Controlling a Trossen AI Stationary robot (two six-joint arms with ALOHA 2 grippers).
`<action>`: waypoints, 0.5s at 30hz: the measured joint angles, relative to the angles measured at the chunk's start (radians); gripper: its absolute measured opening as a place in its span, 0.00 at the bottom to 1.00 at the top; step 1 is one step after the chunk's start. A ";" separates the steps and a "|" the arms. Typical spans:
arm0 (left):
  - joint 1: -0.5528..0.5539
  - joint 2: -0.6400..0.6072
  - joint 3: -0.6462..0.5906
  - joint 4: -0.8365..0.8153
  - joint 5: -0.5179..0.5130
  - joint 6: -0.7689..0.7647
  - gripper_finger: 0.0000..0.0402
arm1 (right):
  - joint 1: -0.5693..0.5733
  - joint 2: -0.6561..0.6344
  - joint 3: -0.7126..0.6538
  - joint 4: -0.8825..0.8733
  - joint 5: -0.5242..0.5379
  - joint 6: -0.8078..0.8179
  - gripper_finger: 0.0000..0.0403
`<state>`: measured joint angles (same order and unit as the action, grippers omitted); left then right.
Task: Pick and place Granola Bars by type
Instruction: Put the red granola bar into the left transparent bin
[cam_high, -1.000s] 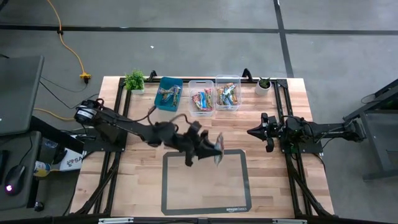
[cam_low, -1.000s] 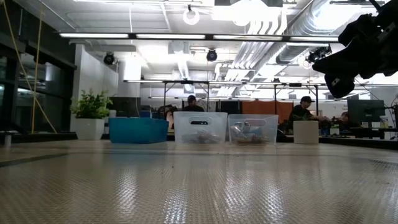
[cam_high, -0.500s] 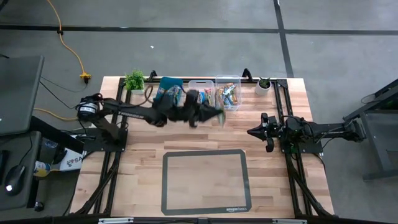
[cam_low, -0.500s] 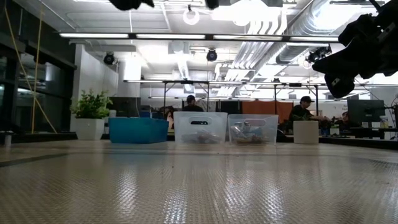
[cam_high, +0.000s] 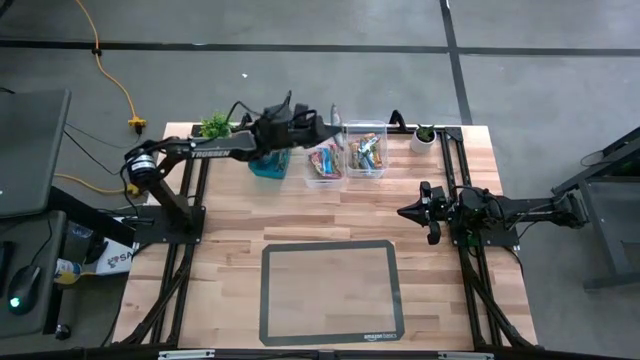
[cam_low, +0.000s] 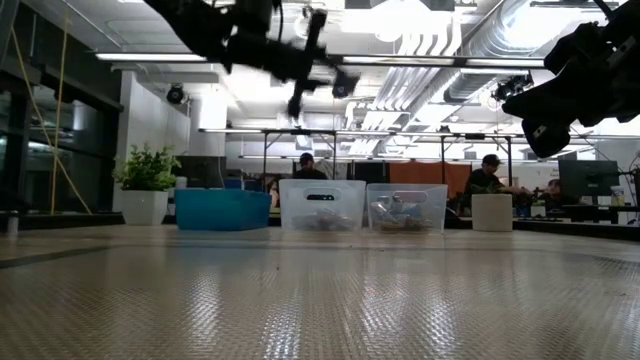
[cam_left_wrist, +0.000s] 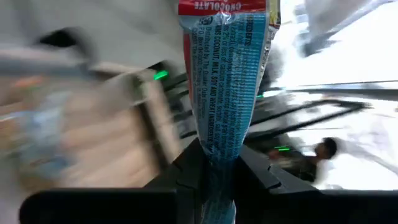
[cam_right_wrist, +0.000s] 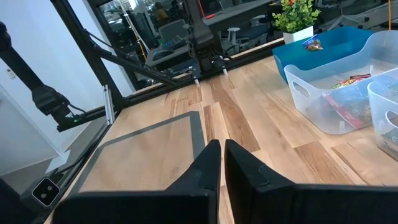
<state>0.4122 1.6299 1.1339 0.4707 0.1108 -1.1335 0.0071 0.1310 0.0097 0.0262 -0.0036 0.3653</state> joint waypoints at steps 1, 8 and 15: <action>0.022 0.000 0.000 -0.061 0.017 -0.006 0.14 | 0.000 0.000 0.000 0.000 0.000 0.000 0.01; 0.107 0.000 0.000 -0.422 0.053 -0.016 0.14 | 0.000 0.000 0.000 0.000 0.000 0.000 0.02; 0.120 0.006 0.000 -0.597 -0.047 0.031 0.14 | 0.000 0.000 0.000 0.000 0.000 0.000 0.02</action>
<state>0.5323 1.6357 1.1338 -0.1262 0.0636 -1.1022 0.0071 0.1307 0.0097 0.0265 -0.0036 0.3653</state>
